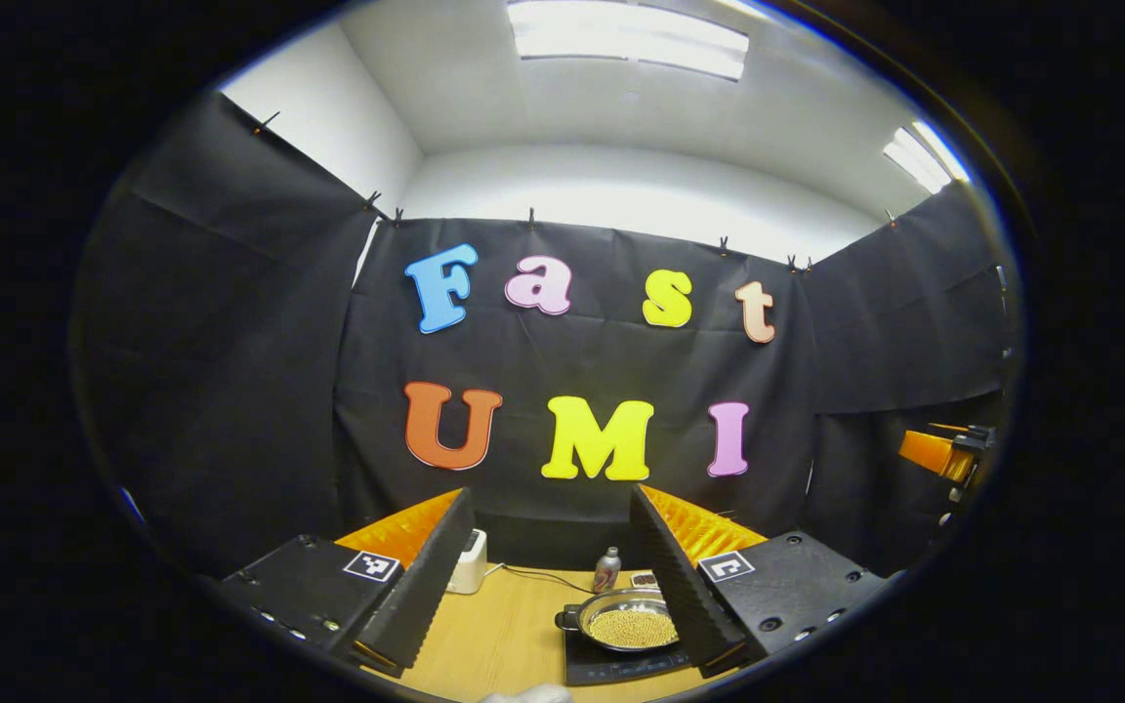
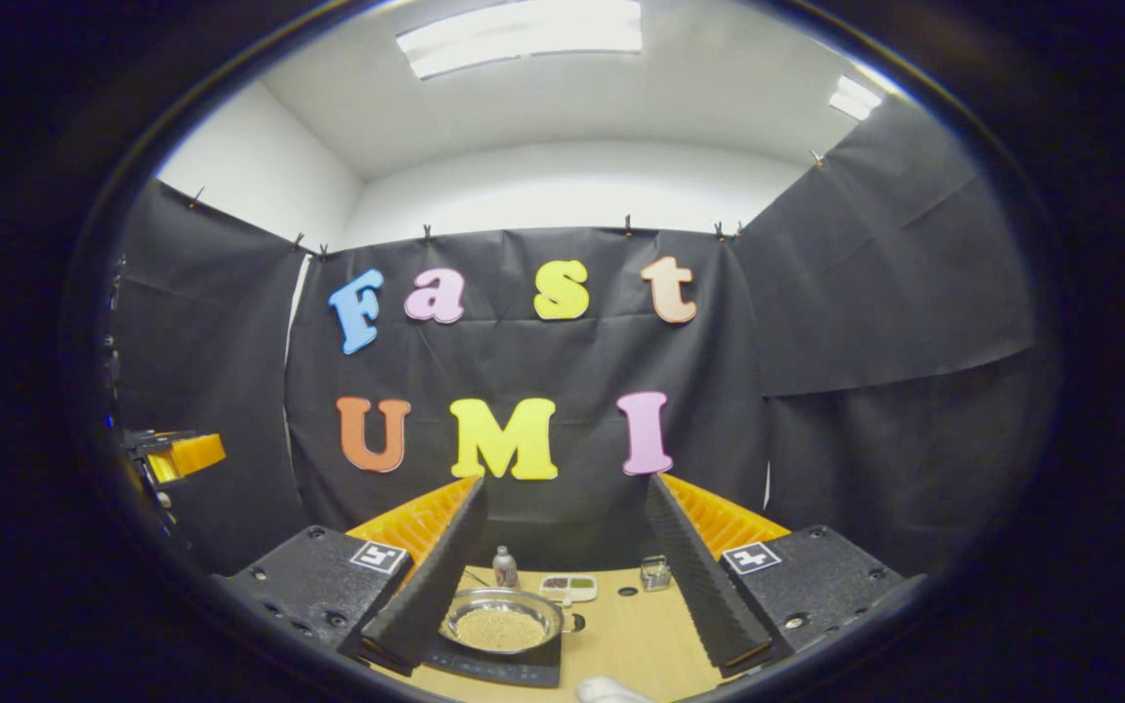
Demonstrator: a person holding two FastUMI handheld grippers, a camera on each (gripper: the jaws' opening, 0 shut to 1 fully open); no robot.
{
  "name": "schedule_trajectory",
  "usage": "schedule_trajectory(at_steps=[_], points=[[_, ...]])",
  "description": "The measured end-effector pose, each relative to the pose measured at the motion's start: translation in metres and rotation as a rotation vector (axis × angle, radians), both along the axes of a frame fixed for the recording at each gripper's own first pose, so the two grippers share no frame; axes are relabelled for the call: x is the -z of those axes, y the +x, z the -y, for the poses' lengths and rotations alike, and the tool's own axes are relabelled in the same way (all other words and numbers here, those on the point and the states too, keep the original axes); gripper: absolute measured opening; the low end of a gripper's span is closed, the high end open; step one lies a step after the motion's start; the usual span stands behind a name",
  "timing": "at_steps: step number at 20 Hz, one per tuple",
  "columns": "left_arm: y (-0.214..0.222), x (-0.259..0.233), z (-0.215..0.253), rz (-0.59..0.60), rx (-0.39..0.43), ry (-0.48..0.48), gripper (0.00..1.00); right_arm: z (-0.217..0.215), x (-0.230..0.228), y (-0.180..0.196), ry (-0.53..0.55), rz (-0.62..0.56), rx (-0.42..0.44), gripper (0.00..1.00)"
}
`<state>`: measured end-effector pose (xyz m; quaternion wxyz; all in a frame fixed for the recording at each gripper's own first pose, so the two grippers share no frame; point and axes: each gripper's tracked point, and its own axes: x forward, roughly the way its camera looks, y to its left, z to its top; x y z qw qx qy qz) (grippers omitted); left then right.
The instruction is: First push the handle of the pot to place it horizontally, then grasp the pot with both hands and set it on the induction cooktop.
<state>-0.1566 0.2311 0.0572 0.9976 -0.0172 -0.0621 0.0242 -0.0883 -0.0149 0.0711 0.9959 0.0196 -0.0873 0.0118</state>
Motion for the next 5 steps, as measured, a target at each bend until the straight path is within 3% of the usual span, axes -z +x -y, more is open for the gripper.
schedule_trajectory(at_steps=[5], points=[[0.0008,0.0006,-0.0033,-0.012,-0.020,0.030,0.95,-0.0039,0.0055,0.0031,0.015,-0.019,-0.011,1.00]])
